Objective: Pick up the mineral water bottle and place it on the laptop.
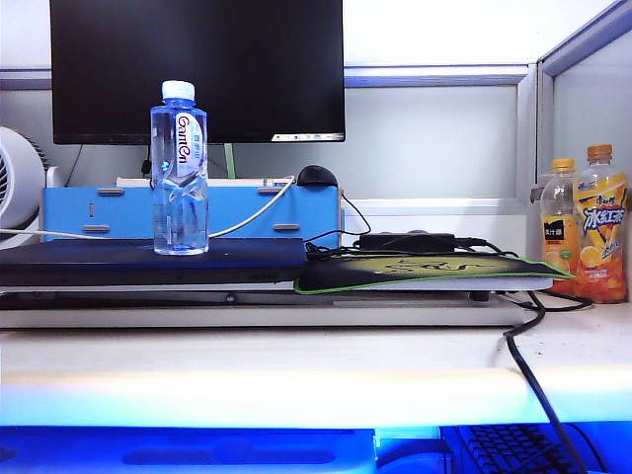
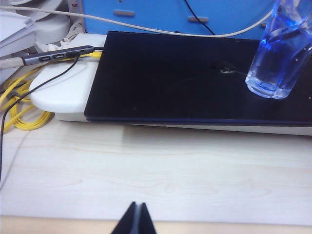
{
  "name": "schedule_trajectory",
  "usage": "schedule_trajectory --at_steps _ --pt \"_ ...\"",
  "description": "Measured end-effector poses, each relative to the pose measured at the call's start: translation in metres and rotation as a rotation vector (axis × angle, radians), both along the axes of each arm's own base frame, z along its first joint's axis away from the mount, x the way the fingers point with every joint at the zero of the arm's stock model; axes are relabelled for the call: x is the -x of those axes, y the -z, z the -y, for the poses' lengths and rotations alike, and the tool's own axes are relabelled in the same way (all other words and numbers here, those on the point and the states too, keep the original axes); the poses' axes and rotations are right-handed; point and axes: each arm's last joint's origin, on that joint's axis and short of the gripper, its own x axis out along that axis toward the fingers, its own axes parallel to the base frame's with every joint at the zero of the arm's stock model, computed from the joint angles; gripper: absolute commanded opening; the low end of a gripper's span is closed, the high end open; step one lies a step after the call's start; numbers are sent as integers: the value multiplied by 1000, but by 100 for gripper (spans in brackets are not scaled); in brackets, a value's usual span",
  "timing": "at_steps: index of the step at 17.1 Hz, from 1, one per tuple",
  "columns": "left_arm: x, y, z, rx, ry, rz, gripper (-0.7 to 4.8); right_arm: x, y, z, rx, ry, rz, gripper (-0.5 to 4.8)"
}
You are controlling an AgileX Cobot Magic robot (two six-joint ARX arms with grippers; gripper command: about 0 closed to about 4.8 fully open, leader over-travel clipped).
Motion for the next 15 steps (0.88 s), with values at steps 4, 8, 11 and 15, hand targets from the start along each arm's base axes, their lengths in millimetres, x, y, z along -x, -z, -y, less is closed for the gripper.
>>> schedule_trajectory --at_steps 4,8,11,15 --pt "0 0 0 0 0 0 -2 74 62 52 -78 138 -19 -5" --pt "0 0 0 0 0 0 -2 108 122 77 -12 230 -93 -5" --pt "0 0 0 0 0 1 -2 142 143 99 -89 234 -145 -5" --pt "0 0 0 0 0 1 -2 196 176 131 -266 93 30 -5"
